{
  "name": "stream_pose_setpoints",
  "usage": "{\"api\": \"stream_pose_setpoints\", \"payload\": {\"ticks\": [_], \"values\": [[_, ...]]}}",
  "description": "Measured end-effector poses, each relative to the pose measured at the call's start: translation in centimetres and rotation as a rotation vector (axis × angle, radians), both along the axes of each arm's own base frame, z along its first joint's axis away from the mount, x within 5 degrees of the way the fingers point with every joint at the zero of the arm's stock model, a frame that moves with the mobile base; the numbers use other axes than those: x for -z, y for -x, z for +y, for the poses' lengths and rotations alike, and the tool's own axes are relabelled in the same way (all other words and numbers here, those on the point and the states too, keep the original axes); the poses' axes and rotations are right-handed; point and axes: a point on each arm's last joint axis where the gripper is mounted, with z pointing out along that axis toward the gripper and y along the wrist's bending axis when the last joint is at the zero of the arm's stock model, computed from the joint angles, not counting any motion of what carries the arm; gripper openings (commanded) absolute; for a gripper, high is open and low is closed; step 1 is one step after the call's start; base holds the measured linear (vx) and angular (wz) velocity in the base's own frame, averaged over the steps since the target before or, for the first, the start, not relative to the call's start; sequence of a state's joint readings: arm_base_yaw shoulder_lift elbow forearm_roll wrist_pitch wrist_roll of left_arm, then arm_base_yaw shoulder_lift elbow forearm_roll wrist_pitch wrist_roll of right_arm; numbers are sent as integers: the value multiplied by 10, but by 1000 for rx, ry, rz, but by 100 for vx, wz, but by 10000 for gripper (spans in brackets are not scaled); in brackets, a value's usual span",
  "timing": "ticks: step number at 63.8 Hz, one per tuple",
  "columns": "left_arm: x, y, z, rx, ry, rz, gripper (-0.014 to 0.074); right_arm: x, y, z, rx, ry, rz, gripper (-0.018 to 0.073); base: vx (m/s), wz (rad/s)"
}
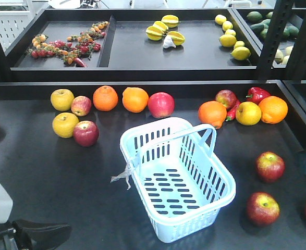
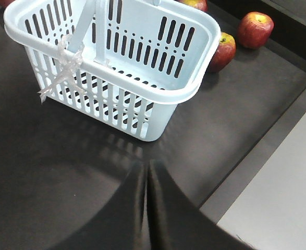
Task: Pick three apples into basket with both arms
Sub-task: 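Reach the right gripper down and grasp a red apple beside the basket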
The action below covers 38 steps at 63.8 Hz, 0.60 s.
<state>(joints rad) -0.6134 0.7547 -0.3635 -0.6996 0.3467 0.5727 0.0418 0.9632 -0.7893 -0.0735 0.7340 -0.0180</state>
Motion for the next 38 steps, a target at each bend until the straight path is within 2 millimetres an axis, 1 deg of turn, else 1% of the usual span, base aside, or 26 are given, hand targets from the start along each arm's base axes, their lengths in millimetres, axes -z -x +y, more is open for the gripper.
{"api": "stream_pose_setpoints", "payload": {"ticks": [9, 20, 32, 38], "values": [[0, 0, 0, 0, 0, 0, -7, 17, -12, 0, -13, 27, 116, 711, 0, 0], [0, 0, 0, 0, 0, 0, -7, 46, -29, 0, -15, 38, 291, 698, 0, 0], [0, 0, 0, 0, 0, 0, -7, 94, -54, 2, 1, 25, 499, 689, 0, 0], [0, 0, 0, 0, 0, 0, -7, 111, -66, 3, 3, 21, 563, 686, 0, 0]]}}
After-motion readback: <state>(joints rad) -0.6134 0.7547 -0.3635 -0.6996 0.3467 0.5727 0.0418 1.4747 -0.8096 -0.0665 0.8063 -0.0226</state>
